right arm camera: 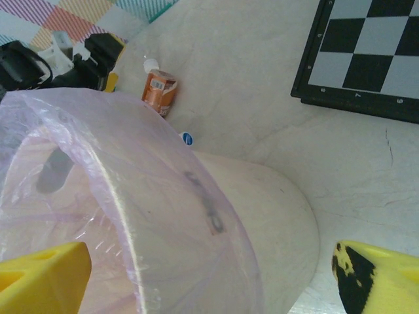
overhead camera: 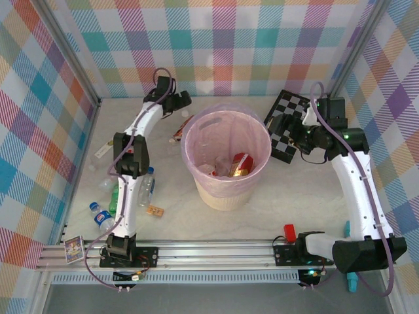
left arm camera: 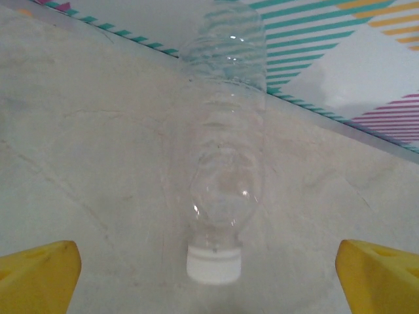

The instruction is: Put the plastic bottles in the bin

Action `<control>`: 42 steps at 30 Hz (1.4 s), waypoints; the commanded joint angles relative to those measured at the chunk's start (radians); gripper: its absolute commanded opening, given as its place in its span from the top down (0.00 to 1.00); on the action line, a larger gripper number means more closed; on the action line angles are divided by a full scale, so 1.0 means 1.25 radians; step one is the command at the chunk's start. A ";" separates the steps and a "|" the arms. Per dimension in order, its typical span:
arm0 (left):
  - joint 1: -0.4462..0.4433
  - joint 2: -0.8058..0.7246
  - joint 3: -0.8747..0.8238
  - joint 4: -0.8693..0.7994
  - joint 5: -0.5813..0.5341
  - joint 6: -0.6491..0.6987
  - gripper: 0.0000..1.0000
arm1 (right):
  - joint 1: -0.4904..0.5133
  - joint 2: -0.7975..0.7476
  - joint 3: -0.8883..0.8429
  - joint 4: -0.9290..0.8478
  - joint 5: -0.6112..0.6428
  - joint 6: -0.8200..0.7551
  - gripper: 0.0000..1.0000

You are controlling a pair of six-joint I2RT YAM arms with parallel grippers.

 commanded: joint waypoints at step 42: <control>-0.011 -0.084 -0.149 0.126 -0.012 -0.018 0.65 | -0.005 -0.037 -0.068 0.037 -0.028 0.017 0.05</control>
